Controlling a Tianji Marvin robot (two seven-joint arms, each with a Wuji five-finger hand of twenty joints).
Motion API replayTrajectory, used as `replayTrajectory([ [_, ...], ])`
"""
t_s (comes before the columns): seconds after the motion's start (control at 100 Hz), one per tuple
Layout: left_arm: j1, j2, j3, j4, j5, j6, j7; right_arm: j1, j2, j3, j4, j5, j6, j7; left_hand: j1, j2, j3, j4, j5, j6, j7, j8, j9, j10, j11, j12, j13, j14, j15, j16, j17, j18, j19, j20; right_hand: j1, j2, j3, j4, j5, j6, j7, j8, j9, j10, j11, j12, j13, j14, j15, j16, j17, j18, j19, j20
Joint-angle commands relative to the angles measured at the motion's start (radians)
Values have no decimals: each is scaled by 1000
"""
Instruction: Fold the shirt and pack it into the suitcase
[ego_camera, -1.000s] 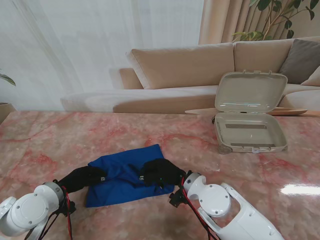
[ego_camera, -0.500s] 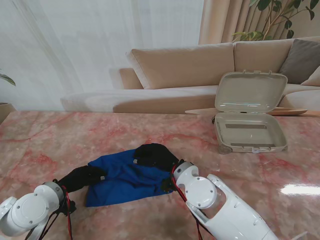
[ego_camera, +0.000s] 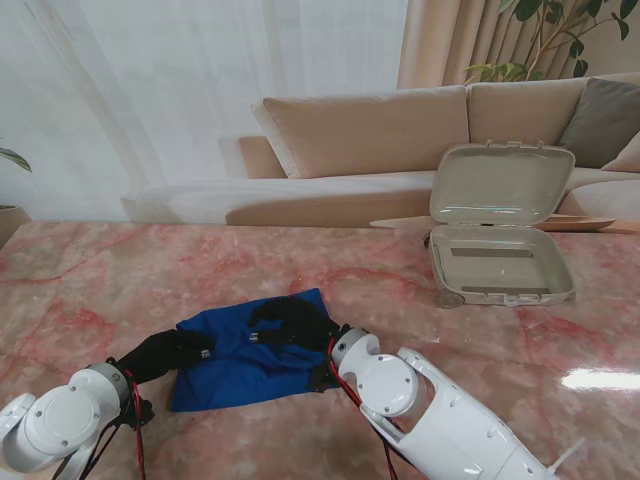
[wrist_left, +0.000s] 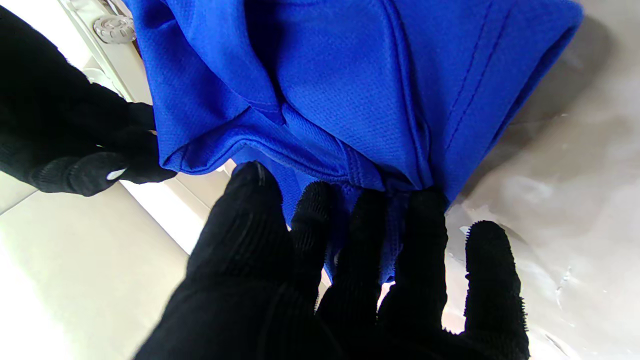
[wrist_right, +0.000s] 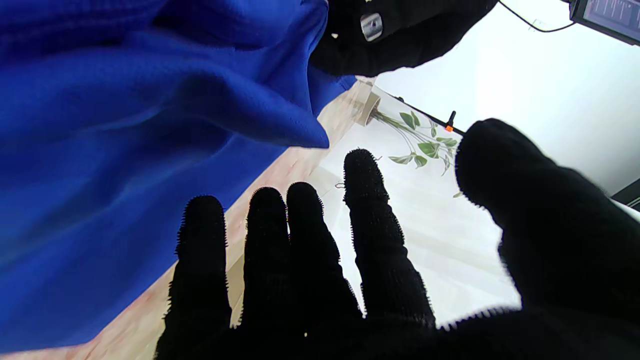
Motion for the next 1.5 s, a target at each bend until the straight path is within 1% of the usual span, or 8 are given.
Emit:
replayTrajectory([
  [0.0,8,-4,6,18,1,9,2,3,-15,-13,23,12,-7,19,41,11,-28,-6,18,-20,0,12,0,12,-7,-6,-36,63,-63,-43,-10,13,-2,-5,-42,14,-15,45,-31,-31,-5,-2,-26,-33,18,-19,-27,-44,14,-26,-6,-31,-15,-12],
  [0.55,8,-7,5,24,-5,14,14,-45,33,-16,-10,61,-123,144,40,12,-28,-6,18,-20,-1,12,0,12,-8,-6,-36,63,-63,-43,-10,13,-3,-5,-21,42,-24,46,61,-35,63,13,133,5,61,16,241,94,132,50,172,54,208,40],
  [0.59,6,-7,8,27,-8,14,14,-53,37,-13,-15,70,-133,156,41,12,-28,-5,18,-18,-1,12,0,12,-8,-6,-36,64,-63,-43,-10,13,-3,-5,-20,46,-30,46,63,-36,61,12,144,4,50,23,253,95,131,60,752,-504,492,136],
  [0.65,3,-7,10,30,-10,15,14,-60,42,-11,-18,86,-146,171,41,10,-28,-6,19,-21,0,13,1,12,-8,-6,-37,63,-63,-43,-11,13,-3,-5,-17,49,-33,47,67,-34,60,14,159,8,48,32,269,96,133,69,887,-613,444,229],
  [1.15,15,-7,-11,14,2,26,12,-89,39,58,-59,108,-115,153,41,12,-28,-5,18,-19,-2,13,0,12,-8,-6,-36,62,-63,-43,-12,14,-4,-5,4,61,-33,48,87,-33,63,19,183,4,58,44,287,83,151,91,886,-598,423,274],
  [1.21,21,-8,-19,5,6,25,16,-96,40,81,-74,80,-96,136,41,11,-28,-5,19,-19,-1,13,0,13,-8,-6,-36,63,-63,-43,-12,14,-4,-5,-2,62,-29,45,94,-40,68,24,193,1,53,59,278,77,142,104,546,-255,79,14],
  [1.25,27,-9,-25,-2,10,25,20,-99,40,96,-81,61,-82,128,41,12,-28,-5,18,-19,-1,13,1,12,-7,-6,-36,63,-63,-43,-12,14,-4,-5,4,56,-26,46,98,-39,72,25,197,-1,52,62,265,71,133,102,295,29,-166,153],
  [1.49,56,-13,-48,-28,27,37,39,-110,53,160,-107,-80,-3,103,39,13,-28,-6,20,-18,-3,12,4,13,-9,-6,-35,66,-63,-43,-10,15,-3,-4,7,46,-16,42,102,-45,74,25,193,-17,38,69,179,33,76,67,72,-79,-94,64],
])
